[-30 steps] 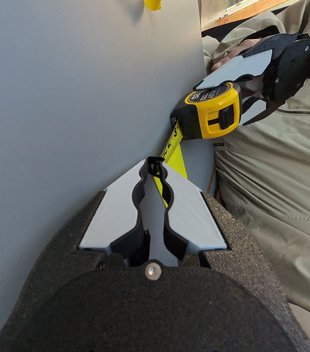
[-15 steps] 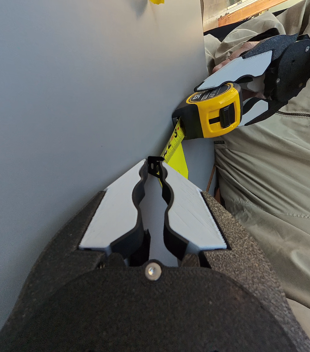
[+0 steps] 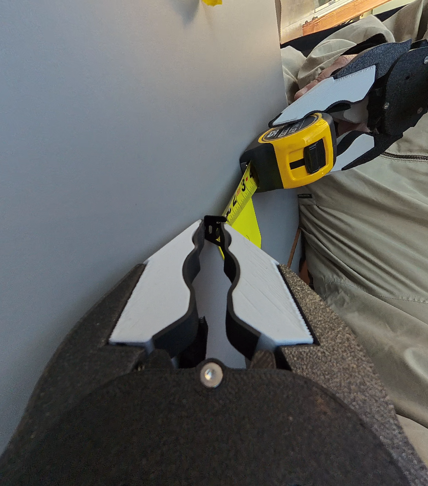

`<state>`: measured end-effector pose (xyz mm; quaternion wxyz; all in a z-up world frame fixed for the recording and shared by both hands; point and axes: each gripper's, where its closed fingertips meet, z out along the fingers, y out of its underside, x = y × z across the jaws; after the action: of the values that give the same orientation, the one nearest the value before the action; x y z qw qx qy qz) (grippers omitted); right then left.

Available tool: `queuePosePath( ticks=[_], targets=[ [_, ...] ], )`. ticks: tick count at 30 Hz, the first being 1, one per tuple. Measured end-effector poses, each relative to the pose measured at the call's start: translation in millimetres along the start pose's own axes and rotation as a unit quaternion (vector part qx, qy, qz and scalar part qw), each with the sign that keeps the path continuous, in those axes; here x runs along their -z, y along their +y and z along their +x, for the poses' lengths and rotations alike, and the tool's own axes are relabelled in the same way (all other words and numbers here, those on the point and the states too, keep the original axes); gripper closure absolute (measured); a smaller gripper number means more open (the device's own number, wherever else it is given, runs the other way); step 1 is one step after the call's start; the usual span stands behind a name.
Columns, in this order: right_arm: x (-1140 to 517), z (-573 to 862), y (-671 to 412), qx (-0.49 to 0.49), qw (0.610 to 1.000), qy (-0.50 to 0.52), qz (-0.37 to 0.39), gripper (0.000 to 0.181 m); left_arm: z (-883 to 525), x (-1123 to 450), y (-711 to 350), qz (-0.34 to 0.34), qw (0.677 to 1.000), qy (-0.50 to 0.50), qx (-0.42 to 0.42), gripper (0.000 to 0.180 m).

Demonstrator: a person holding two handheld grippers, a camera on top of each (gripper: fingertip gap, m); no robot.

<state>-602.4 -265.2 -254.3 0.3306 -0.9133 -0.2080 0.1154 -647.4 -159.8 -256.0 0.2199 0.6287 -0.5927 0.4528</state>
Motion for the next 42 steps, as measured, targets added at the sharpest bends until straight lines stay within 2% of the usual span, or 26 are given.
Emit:
queuePosePath(
  ticks=[20,26,30,32,42],
  targets=[
    [-0.8,2.3,0.4,0.001,1.000,0.001,-0.001,0.118,0.2,-0.7,1.1,0.003,1.000,-0.002,-0.005,0.169],
    [3.5,6.2,0.1,0.017,1.000,-0.022,0.003,0.119,6.6,2.0,-1.2,0.007,0.999,-0.030,-0.024,0.169],
    [11.5,20.6,7.2,0.071,0.997,-0.035,0.006,0.119,17.4,-2.9,-12.7,0.053,0.996,-0.065,-0.027,0.169],
    [12.8,25.3,9.7,0.065,0.996,-0.061,0.010,0.119,23.0,-10.6,-20.7,0.080,0.993,-0.078,-0.028,0.170],
    [21.4,30.0,17.3,0.167,0.977,-0.126,0.041,0.118,42.8,-76.9,-35.6,0.107,0.987,-0.065,0.101,0.169]
  ],
)
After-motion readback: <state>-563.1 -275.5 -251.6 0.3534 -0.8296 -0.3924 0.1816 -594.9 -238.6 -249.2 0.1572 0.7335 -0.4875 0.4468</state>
